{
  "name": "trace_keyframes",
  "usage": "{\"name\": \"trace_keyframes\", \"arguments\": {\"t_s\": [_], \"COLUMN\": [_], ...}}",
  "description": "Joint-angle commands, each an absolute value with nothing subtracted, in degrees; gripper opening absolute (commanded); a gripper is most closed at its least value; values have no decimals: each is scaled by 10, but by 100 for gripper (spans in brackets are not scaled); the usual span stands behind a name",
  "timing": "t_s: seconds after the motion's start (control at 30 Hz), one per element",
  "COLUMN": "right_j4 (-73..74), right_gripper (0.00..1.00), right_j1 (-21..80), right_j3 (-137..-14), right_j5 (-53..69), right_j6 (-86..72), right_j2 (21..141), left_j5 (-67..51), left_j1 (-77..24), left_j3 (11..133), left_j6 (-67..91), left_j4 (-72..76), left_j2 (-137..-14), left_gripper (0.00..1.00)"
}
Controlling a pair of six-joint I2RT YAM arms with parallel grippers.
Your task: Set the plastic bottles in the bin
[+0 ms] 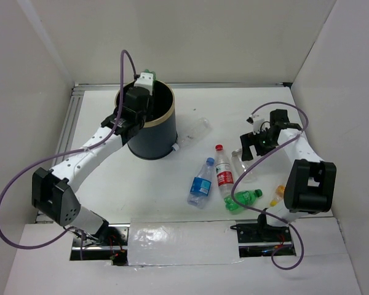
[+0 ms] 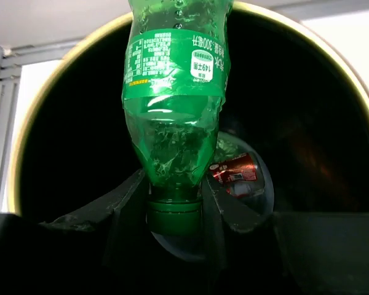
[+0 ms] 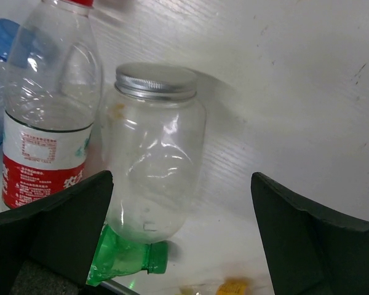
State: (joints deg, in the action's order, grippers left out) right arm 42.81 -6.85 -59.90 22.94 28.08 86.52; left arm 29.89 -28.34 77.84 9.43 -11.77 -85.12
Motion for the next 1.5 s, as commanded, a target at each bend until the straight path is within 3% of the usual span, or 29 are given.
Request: {"name": "trace_keyframes", "arguments": {"t_s": [0.0, 0.1, 0.13, 0.17, 0.4, 0.53, 0.63, 0.67, 0.7, 0.8, 0.83, 0.9, 1.03, 1.23, 1.47], "right_j4": [451, 445, 445, 445, 446, 419, 413, 413, 413, 439, 457, 469, 453, 269, 172], "right_gripper": [100, 100, 100, 100, 100, 100, 88, 84, 65, 32, 16, 3, 1, 0, 9], "right_j1": [-75, -75, -75, -75, -59, -33, -25, -19, -19, -19, -19, -19, -8, 71, 242], "right_j3": [-586, -580, -580, -580, -571, -562, -568, -568, -576, -602, -615, -669, -787, -926, -1173], "right_j5": [224, 219, 219, 219, 230, 217, 212, 212, 212, 242, 251, 285, 362, 472, 485], "right_j6": [294, 288, 288, 288, 288, 270, 265, 272, 277, 312, 322, 353, 405, 351, 237], "right_j2": [852, 857, 865, 874, 903, 930, 935, 935, 935, 935, 927, 908, 880, 898, 1056], "left_j5": [277, 272, 272, 272, 290, 200, 163, 146, 136, 130, 125, 118, 110, 96, 90], "left_j1": [-287, -287, -287, -292, -346, -411, -485, -502, -529, -561, -575, -593, -619, -629, -646], "left_j3": [784, 784, 784, 784, 814, 792, 725, 708, 674, 616, 580, 533, 494, 462, 446], "left_j6": [105, 105, 105, 105, 76, 78, 106, 117, 141, 201, 217, 248, 260, 280, 305], "left_j4": [-92, -92, -92, -92, -110, -138, -144, -151, -151, -114, -100, -57, -30, -1, 34], "left_j2": [-819, -813, -805, -805, -732, -688, -683, -688, -695, -715, -722, -722, -738, -761, -788], "left_gripper": [22, 61, 87, 98, 100, 97, 97, 98, 98, 100, 100, 100, 100, 100, 100]}}
